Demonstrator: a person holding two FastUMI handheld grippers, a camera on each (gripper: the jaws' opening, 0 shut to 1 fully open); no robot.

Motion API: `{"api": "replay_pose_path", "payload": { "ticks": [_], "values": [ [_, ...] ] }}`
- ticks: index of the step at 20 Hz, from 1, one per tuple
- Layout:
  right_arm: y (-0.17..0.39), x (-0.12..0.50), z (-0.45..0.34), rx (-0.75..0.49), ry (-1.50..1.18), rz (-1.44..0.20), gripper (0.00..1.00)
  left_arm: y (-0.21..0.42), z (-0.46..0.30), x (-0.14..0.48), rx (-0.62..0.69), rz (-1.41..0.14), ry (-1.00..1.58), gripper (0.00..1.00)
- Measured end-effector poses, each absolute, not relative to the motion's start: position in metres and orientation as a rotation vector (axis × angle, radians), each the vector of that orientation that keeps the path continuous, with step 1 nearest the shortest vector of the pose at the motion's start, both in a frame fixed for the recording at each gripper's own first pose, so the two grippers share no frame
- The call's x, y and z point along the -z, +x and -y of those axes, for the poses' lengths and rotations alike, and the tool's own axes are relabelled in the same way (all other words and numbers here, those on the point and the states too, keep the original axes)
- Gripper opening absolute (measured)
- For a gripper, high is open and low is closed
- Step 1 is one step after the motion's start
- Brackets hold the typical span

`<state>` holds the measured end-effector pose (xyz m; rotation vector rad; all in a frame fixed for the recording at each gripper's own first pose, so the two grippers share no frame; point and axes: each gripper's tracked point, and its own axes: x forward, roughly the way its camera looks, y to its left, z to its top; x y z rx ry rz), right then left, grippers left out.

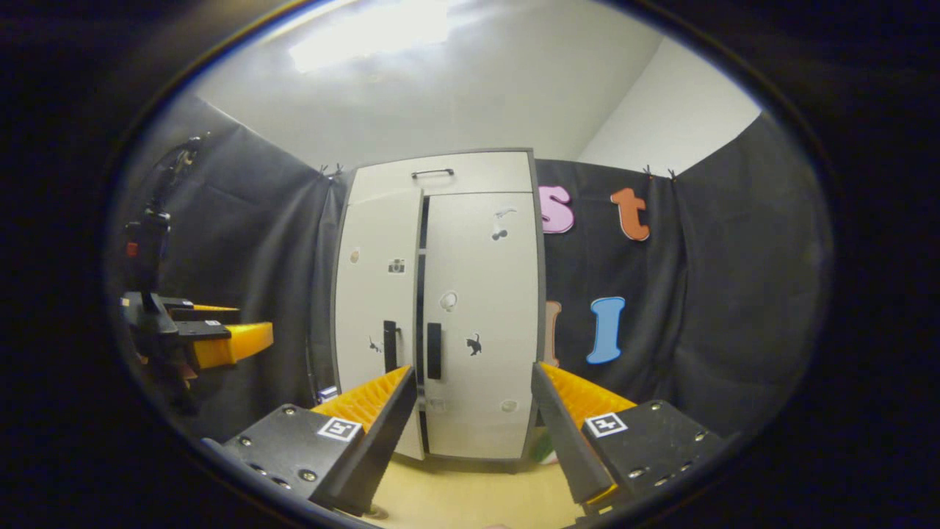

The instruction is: Grasp the bottle in the cabinet with the left hand and place it on the coaster, then close the right door with the right hand and the left door with the left hand.

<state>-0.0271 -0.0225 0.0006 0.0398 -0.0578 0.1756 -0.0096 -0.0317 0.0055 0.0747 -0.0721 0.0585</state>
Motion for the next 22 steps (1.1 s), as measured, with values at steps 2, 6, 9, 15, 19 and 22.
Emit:
{"api": "replay_pose_path", "payload": {
  "ticks": [2, 6, 9, 15, 19, 22],
  "values": [
    [-0.029, -0.004, 0.010, -0.197, 0.031, 0.069, 0.92, -0.009, 0.038, 0.001, -0.032, 0.058, 0.054, 0.95],
    [-0.035, -0.003, -0.013, -0.237, -0.011, 0.065, 0.95, -0.006, 0.026, 0.006, -0.044, 0.040, 0.027, 0.95],
    [-0.033, -0.001, -0.018, -0.216, -0.030, 0.056, 0.95, 0.002, 0.008, 0.000, -0.055, 0.053, 0.006, 0.94],
    [-0.024, 0.010, -0.024, -0.157, -0.039, 0.035, 0.95, 0.013, -0.014, -0.006, -0.041, 0.085, 0.029, 0.94],
    [-0.028, 0.014, -0.032, -0.141, -0.055, 0.047, 0.95, 0.023, -0.012, -0.004, 0.030, 0.104, 0.012, 0.96],
    [-0.031, 0.024, -0.035, -0.138, -0.078, 0.037, 0.95, 0.026, -0.014, -0.004, 0.037, 0.120, 0.036, 0.95]
  ]
}}
